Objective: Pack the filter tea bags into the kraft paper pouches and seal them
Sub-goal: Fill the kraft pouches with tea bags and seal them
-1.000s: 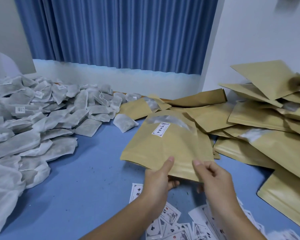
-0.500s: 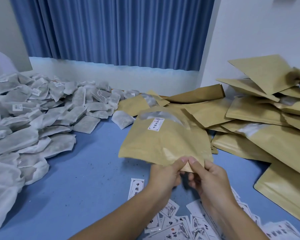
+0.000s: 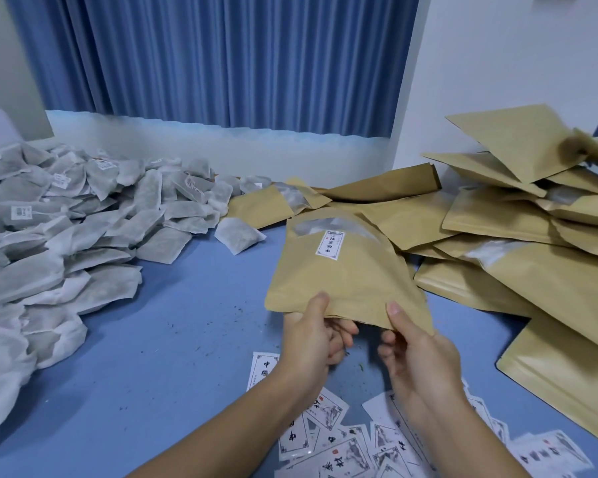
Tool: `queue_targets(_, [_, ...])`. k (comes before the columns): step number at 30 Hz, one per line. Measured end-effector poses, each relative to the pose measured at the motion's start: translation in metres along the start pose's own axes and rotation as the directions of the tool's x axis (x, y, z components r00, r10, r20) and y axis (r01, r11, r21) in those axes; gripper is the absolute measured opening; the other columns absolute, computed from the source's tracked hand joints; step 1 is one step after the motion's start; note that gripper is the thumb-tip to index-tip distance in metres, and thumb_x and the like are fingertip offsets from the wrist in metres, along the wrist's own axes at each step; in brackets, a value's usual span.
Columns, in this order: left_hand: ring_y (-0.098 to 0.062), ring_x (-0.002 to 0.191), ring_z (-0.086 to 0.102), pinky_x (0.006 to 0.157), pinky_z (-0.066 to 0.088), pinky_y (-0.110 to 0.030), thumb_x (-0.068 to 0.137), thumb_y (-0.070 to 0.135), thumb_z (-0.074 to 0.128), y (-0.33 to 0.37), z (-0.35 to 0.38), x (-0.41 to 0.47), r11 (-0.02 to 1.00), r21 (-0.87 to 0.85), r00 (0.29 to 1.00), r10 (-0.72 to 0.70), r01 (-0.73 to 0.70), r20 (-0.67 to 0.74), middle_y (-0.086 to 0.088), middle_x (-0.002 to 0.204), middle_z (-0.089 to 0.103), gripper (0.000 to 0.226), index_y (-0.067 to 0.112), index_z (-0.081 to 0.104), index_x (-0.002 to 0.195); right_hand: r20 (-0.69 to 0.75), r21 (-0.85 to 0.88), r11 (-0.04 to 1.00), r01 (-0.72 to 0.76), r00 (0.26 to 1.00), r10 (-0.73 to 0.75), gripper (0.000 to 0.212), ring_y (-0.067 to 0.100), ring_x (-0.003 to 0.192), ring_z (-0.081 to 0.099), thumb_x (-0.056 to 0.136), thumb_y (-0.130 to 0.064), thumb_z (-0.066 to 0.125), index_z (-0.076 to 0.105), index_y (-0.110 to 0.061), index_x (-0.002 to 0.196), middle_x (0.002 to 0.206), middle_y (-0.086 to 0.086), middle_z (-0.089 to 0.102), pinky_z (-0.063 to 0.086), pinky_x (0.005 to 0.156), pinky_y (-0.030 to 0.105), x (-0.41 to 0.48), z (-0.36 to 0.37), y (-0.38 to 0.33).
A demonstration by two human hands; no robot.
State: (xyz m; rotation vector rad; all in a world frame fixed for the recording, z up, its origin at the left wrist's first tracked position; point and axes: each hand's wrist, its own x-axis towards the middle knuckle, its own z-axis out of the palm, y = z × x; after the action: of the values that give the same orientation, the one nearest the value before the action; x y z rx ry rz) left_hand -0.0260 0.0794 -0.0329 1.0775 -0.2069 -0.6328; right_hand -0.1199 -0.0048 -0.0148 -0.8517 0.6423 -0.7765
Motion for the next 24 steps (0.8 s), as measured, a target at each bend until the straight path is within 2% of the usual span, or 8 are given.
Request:
queue_targets(3, [-0.014,0.035,0.027,0.04,0.018,-0.018,0.103,0.044,0.046,-0.004,0.001,-0.003,0.997,0.068,0.999,0.028,-0.029,0.016,-0.016,0.052,0.05,0.064,0.006,0.063,0.054,0.105,-0.01,0.998,-0.063,0.992,0.064,0.009,0.011,0.049,0.051,0.089,-0.005,0.07,0.065,0.001,0.085,0.064,0.008,0.059,0.043,0.044,0.019,-0.006,0.004,0.009])
queue_targets(5, [-0.015,0.034,0.029,0.042,0.018,-0.018,0.1,0.052,0.048,0.0,-0.004,-0.003,0.999,0.029,1.0,0.018,-0.018,-0.024,-0.012,0.052,0.05,0.061,0.01,0.062,0.059,0.095,-0.048,0.998,-0.048,0.994,0.053,0.005,0.01,0.047,0.048,0.09,-0.002,0.068,0.064,-0.001,0.086,0.061,0.006,0.057,0.042,0.043,0.019,0.0,0.003,0.0])
queue_targets(8, [-0.013,0.036,0.025,0.042,0.017,-0.02,0.101,0.04,0.054,0.007,-0.017,0.003,0.996,-0.01,0.989,0.09,-0.092,-0.121,-0.006,0.052,0.043,0.044,0.013,0.051,0.066,0.052,-0.05,0.996,-0.074,0.996,0.077,0.005,0.011,0.047,0.045,0.089,-0.005,0.069,0.065,-0.004,0.09,0.063,0.007,0.056,0.039,0.041,0.019,0.009,-0.005,-0.012])
queue_targets(11, [-0.011,0.038,0.024,0.041,0.018,-0.02,0.101,0.035,0.056,0.001,-0.016,-0.001,0.992,0.064,0.993,0.112,-0.11,-0.028,-0.004,0.053,0.044,0.043,0.018,0.053,0.062,0.079,-0.022,0.994,-0.105,0.991,0.106,0.009,0.01,0.05,0.048,0.089,-0.012,0.072,0.066,-0.008,0.094,0.069,0.004,0.061,0.038,0.04,0.019,0.005,-0.004,-0.002])
queue_targets(14, [-0.014,0.04,0.03,0.043,0.02,-0.02,0.096,0.034,0.066,-0.006,-0.01,-0.009,0.989,0.123,0.995,0.079,-0.085,0.053,-0.005,0.055,0.047,0.037,0.019,0.058,0.063,0.149,-0.031,0.992,-0.121,0.981,0.124,0.014,0.01,0.053,0.049,0.087,-0.01,0.073,0.067,-0.006,0.098,0.072,0.002,0.063,0.039,0.041,0.02,0.001,0.006,0.008])
queue_targets(19, [-0.017,0.044,0.04,0.043,0.023,-0.02,0.094,0.027,0.069,-0.012,-0.008,-0.016,0.986,0.15,0.997,0.071,-0.072,0.015,-0.009,0.061,0.054,0.026,0.01,0.06,0.076,0.204,-0.059,0.986,-0.158,0.964,0.167,0.014,0.017,0.056,0.052,0.084,-0.01,0.074,0.065,-0.002,0.09,0.063,0.008,0.053,0.039,0.042,0.021,0.0,0.007,0.012])
queue_targets(22, [-0.018,0.046,0.041,0.045,0.023,-0.021,0.094,0.024,0.069,-0.011,-0.006,-0.019,0.985,0.161,0.998,0.064,-0.065,0.016,-0.009,0.06,0.054,0.022,0.009,0.061,0.079,0.179,-0.038,0.978,-0.206,0.961,0.209,0.015,0.02,0.054,0.053,0.086,-0.011,0.074,0.063,-0.001,0.083,0.06,0.009,0.05,0.039,0.041,0.021,0.001,0.006,0.013])
queue_targets(24, [-0.018,0.047,0.039,0.044,0.022,-0.021,0.093,0.022,0.068,-0.011,-0.006,-0.019,0.987,0.148,0.998,0.061,-0.061,0.008,-0.011,0.062,0.054,0.018,0.009,0.062,0.082,0.163,-0.041,0.984,-0.175,0.97,0.179,0.013,0.017,0.051,0.052,0.085,-0.007,0.074,0.063,0.0,0.085,0.06,0.007,0.051,0.041,0.043,0.021,0.001,0.006,0.013])
